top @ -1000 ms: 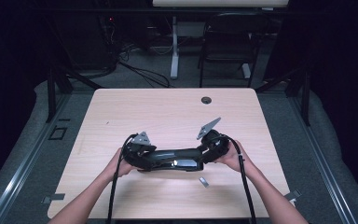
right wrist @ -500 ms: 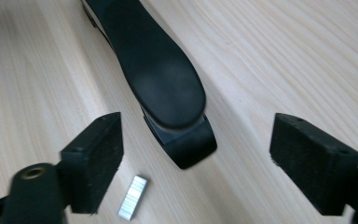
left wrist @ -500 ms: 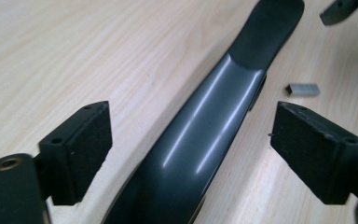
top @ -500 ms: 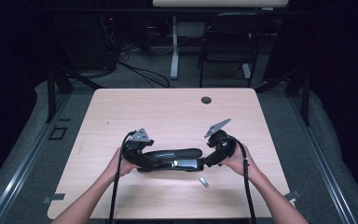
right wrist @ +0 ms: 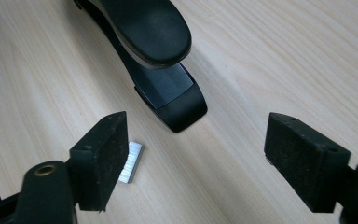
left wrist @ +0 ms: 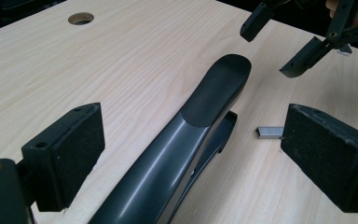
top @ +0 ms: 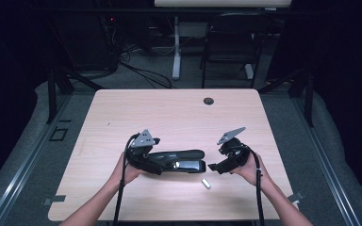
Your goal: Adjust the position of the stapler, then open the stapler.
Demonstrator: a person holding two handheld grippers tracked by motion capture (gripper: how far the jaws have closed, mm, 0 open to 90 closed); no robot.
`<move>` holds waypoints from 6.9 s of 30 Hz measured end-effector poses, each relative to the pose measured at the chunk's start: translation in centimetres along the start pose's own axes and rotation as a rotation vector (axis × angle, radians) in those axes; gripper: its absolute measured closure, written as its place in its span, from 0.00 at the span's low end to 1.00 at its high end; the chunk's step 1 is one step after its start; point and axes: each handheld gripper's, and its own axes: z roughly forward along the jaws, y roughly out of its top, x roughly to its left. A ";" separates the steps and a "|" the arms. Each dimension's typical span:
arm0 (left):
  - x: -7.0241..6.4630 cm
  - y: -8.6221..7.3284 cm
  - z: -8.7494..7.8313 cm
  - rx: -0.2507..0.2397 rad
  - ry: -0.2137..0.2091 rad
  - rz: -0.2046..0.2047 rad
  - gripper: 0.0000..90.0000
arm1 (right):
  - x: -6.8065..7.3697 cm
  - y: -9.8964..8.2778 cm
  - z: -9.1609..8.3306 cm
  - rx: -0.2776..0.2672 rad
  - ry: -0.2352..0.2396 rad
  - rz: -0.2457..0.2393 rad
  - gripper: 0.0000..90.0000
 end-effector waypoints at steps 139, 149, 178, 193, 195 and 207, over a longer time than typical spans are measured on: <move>-5.9 -4.0 9.7 -0.008 0.245 -0.020 1.00 | 3.4 -0.3 7.3 -0.029 -0.065 -0.182 1.00; -6.1 -4.0 9.8 -0.016 0.252 -0.020 1.00 | 3.4 -0.3 7.3 -0.026 -0.068 -0.176 1.00; -6.2 -3.8 10.8 -0.034 0.257 -0.075 1.00 | 3.4 -0.3 7.4 -0.034 -0.070 -0.148 1.00; -6.7 -3.8 10.5 -0.054 0.274 -0.067 1.00 | 3.3 -0.5 7.3 -0.043 -0.057 -0.135 1.00; -6.8 -3.9 10.5 -0.060 0.276 -0.065 1.00 | 3.1 -0.6 7.3 -0.043 -0.042 -0.130 1.00; -7.0 -3.8 10.7 -0.071 0.264 -0.063 1.00 | 3.5 -0.7 7.7 -0.095 -0.095 -0.163 1.00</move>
